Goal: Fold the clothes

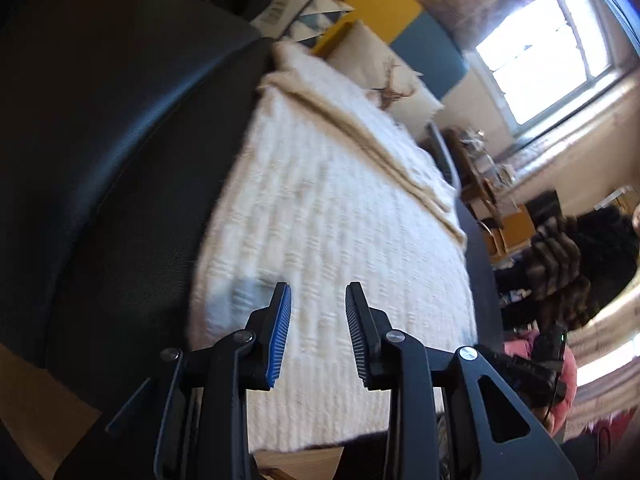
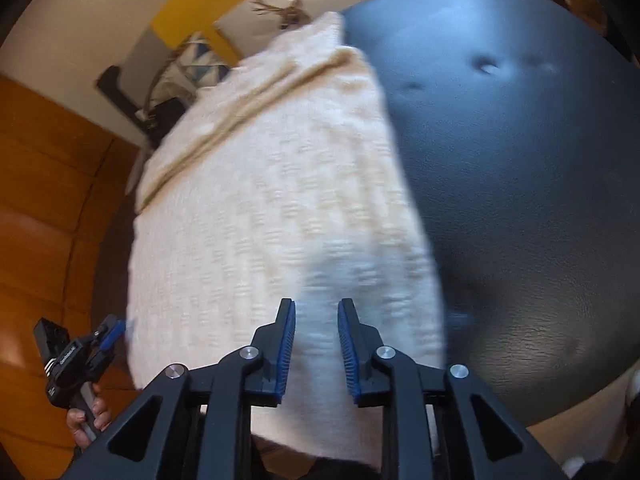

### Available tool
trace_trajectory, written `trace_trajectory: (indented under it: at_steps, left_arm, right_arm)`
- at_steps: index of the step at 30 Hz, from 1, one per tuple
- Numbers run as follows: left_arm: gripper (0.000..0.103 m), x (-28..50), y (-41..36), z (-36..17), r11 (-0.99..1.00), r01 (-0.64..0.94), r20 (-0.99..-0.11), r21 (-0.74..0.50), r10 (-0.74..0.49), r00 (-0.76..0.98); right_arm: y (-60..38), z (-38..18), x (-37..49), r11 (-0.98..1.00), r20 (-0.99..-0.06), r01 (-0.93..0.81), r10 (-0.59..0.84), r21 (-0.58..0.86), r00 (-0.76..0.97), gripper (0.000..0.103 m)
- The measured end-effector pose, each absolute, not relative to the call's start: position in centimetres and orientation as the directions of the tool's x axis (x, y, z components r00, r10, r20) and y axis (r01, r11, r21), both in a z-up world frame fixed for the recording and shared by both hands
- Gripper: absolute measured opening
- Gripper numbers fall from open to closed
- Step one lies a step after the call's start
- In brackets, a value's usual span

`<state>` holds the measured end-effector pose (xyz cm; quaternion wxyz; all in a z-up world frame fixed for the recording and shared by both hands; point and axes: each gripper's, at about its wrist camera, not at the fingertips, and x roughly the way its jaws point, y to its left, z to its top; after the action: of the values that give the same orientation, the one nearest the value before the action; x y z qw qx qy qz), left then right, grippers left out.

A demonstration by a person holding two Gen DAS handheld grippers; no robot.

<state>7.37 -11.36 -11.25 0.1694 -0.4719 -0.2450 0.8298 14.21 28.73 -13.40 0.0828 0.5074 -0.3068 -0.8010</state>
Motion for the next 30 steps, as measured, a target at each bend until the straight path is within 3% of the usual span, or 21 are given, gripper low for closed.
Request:
trace_trajectory:
  at_steps: [3,5,11,17,21,23,26,30]
  left_arm:
    - [0.033,7.1,-10.0,-13.1,-0.886,-0.050,-0.787,-0.462,0.435,-0.438]
    - [0.033,7.3,-10.5,-13.4,-0.877,-0.054,-0.771,-0.478,0.448,-0.452]
    - [0.034,7.8,-12.6,-11.9,-0.832,-0.043,-0.718,-0.553,0.503,-0.481]
    - [0.031,8.2,-14.5,-11.9,-0.821,0.009,-0.716,-0.571,0.492,-0.495]
    - [0.031,8.1,-15.8,-13.1,-0.813,0.076,-0.736,-0.577,0.478,-0.480]
    - [0.032,7.5,-16.1,-12.6,-0.799,0.070,-0.718,-0.598,0.494,-0.490]
    - [0.035,5.3,-14.5,-12.6,-0.847,0.017,-0.751,-0.531,0.461,-0.472]
    - [0.039,2.4,-12.4,-12.5,-0.899,-0.057,-0.792,-0.435,0.411,-0.452]
  right_arm:
    - [26.4,-13.9,13.1,-0.786,-0.749,-0.135,-0.500,0.604,-0.435,0.023]
    - [25.1,-14.8,12.8,-0.830,-0.795,-0.125,-0.461,0.543,-0.393,0.020]
    - [25.8,-14.3,13.1,-0.785,-0.759,-0.149,-0.502,0.601,-0.414,0.023]
    - [20.5,-12.1,10.5,-0.806,-0.739,0.023,-0.554,0.592,-0.383,0.023]
    - [17.3,-13.8,10.3,-0.900,-0.859,0.058,-0.429,0.431,-0.279,0.023]
    - [16.9,-13.0,10.1,-0.912,-0.859,0.091,-0.408,0.401,-0.308,0.024]
    - [16.4,-11.2,9.2,-0.937,-0.863,0.131,-0.349,0.324,-0.364,0.024]
    - [16.0,-10.4,5.6,-0.980,-0.889,0.184,-0.150,0.076,-0.433,0.024]
